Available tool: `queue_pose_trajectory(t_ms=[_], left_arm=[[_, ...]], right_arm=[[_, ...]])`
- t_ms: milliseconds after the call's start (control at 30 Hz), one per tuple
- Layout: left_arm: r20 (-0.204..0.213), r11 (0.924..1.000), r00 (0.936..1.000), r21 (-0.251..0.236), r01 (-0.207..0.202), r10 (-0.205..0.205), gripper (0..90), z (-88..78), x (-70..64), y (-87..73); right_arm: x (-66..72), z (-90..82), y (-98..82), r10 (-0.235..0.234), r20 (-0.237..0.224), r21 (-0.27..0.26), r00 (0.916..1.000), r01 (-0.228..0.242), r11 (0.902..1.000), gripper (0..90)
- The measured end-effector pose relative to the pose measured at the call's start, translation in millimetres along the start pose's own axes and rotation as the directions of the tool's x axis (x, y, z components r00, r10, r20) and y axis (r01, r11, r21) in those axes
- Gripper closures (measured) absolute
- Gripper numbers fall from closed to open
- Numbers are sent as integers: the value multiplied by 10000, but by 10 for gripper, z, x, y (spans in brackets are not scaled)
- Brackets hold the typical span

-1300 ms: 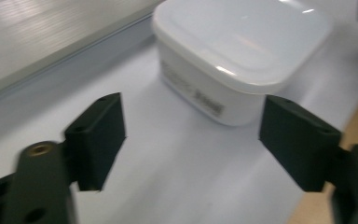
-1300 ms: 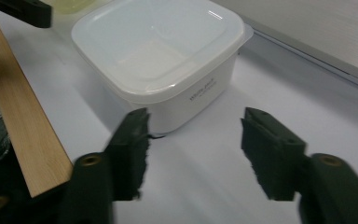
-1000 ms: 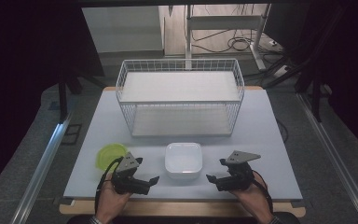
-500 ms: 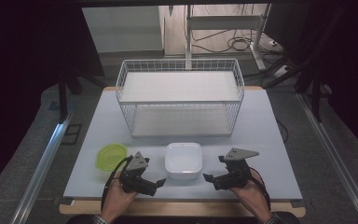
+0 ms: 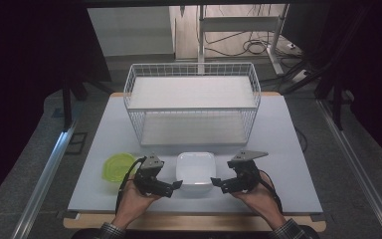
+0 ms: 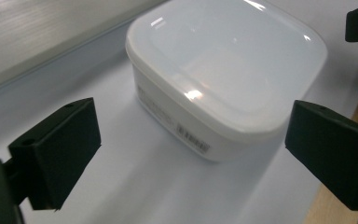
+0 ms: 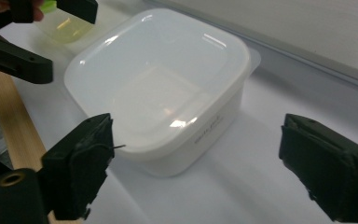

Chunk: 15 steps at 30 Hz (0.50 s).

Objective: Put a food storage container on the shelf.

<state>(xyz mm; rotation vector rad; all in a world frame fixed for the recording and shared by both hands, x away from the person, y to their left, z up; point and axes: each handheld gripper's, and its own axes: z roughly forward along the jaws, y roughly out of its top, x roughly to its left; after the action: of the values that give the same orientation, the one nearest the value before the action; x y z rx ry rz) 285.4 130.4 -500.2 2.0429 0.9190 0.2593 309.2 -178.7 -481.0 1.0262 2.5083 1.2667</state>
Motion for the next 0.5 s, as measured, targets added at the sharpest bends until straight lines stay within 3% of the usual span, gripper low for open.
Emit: queue_pose_trajectory(t_ms=[133, 333, 400, 500], left_arm=[[41, 10000, 10000, 47, 3, -3, 83, 55, 21, 63], [698, 9991, 9967, 97, 401, -407, 122, 200, 89, 132], [1153, 9983, 9917, 167, 561, -576, 132, 244, 97, 146], [1354, 9973, 9882, 208, 701, -723, 151, 255, 93, 141]], right_arm=[[-17, 38, 53, 19, -68, 70, 10000, -18, 10000, 152], [-73, 239, 150, 223, -268, 595, 9994, -206, 9980, 206], [-97, 280, 168, 676, -620, 708, 9958, -632, 9955, 249], [-114, 290, 168, 980, -936, 778, 9908, -909, 9928, 293]])
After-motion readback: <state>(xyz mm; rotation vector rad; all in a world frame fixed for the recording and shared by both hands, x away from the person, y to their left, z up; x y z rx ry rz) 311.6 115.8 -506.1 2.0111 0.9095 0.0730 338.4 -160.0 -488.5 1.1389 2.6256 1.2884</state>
